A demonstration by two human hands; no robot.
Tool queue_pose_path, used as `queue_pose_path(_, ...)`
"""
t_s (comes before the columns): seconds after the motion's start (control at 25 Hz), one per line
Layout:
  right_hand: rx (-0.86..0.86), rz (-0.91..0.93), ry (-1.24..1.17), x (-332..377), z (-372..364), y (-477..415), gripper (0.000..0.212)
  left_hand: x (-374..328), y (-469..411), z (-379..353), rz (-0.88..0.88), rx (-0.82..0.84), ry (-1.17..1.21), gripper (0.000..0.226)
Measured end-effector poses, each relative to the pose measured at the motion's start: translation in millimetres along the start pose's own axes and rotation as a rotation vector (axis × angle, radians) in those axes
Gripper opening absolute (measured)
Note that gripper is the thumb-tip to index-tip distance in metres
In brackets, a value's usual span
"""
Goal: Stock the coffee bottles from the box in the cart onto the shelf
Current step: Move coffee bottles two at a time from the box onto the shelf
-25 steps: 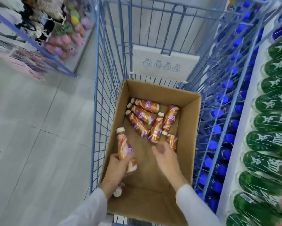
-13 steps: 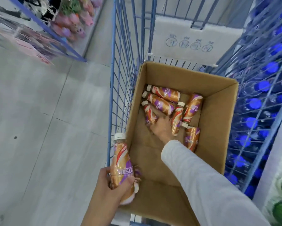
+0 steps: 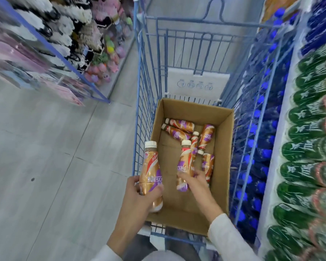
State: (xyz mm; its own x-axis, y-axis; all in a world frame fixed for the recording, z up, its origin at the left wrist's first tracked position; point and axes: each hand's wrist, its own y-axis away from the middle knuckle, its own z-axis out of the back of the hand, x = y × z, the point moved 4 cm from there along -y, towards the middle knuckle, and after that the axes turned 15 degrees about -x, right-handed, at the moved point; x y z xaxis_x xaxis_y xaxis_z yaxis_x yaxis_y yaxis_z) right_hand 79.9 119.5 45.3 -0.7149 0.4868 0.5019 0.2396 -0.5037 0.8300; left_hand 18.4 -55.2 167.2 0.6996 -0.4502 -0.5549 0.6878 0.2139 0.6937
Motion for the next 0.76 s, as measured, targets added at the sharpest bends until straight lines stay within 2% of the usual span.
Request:
queue_pose_path(0.16,-0.074,0.180,-0.071,28.0,50.2,89.7,0.069,-27.1,43.3,12.3,-0.110,0.072,0.046,0.059)
queue_pose_path(0.28,-0.157,0.311,-0.144,38.7,77.1,146.7,0.053,-35.4,72.3,17.5,-0.204,0.160,0.048,0.067)
queue_pose_path(0.36,-0.206,0.365,-0.218,34.0,93.5,182.6,0.045,-35.4,93.5,22.0,-0.293,0.220,0.028,0.061)
queue_pose_path(0.52,-0.350,0.426,-0.332,-10.1,119.1,249.2,0.035,-19.5,136.6,34.0,-0.469,0.363,-0.016,0.047)
queue_pose_path(0.76,-0.593,0.412,-0.624,-114.8,156.0,354.4,0.042,27.5,213.6,40.1,-0.640,0.661,-0.094,0.046)
